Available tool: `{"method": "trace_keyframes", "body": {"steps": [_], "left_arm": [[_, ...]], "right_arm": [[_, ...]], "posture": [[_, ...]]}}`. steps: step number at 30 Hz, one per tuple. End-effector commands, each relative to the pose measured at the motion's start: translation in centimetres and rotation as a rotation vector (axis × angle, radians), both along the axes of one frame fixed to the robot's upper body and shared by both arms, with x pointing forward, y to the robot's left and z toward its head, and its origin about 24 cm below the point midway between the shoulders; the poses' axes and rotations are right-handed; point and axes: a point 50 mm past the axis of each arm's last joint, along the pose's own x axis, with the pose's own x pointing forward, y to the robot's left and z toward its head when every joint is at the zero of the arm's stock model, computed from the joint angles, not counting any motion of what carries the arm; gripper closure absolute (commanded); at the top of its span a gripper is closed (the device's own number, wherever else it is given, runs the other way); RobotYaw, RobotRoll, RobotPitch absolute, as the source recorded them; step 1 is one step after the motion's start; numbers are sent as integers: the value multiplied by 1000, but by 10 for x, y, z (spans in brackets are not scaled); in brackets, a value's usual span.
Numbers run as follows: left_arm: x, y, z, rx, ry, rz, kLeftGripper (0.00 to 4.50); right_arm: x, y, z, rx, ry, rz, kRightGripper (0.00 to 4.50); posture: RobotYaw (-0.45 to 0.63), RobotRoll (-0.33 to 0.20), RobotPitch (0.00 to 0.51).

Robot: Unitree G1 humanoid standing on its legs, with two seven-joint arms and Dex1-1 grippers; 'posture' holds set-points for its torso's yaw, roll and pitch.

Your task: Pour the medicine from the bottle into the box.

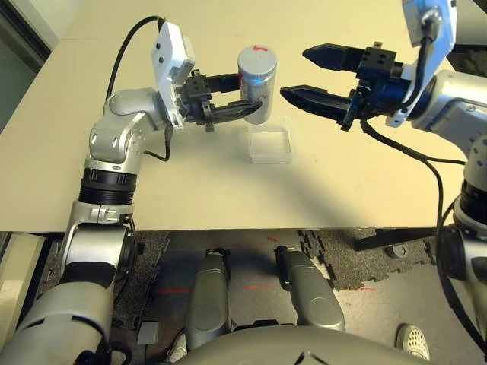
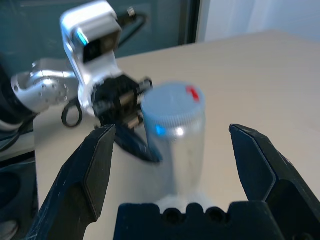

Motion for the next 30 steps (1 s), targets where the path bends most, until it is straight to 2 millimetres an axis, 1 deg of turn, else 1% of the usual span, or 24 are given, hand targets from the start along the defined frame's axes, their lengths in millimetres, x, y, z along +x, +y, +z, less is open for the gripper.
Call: {"method": "trace_keyframes", "body": {"steps": [1,4,10,17,23,27,30], "left_arm": [[-1,-5,1,15,-14,-22,2192],[-2,-7,-1,12,-11,-28,2192],[-4,-8,-2,7,-8,-28,2192],[-6,-8,-1,2,-9,-25,2192],[-6,-7,-1,2,-8,-20,2192],[-6,-6,-1,1,-9,-15,2192],[-5,-4,-2,1,-7,-7,2192]], "right_arm": [[8,9,2,-5,-27,-21,0],[16,16,4,-11,-57,-28,0],[20,28,5,-12,-68,9,0],[24,30,2,-17,-63,2,0],[28,17,-2,-16,-51,-57,0],[28,3,-3,-11,-40,-105,0],[26,-12,-3,-8,-31,-150,0]], "posture": [[-46,0,201],[-43,0,201],[-25,0,205],[-15,0,209],[-19,0,210],[-20,0,210],[-24,0,210]]}}
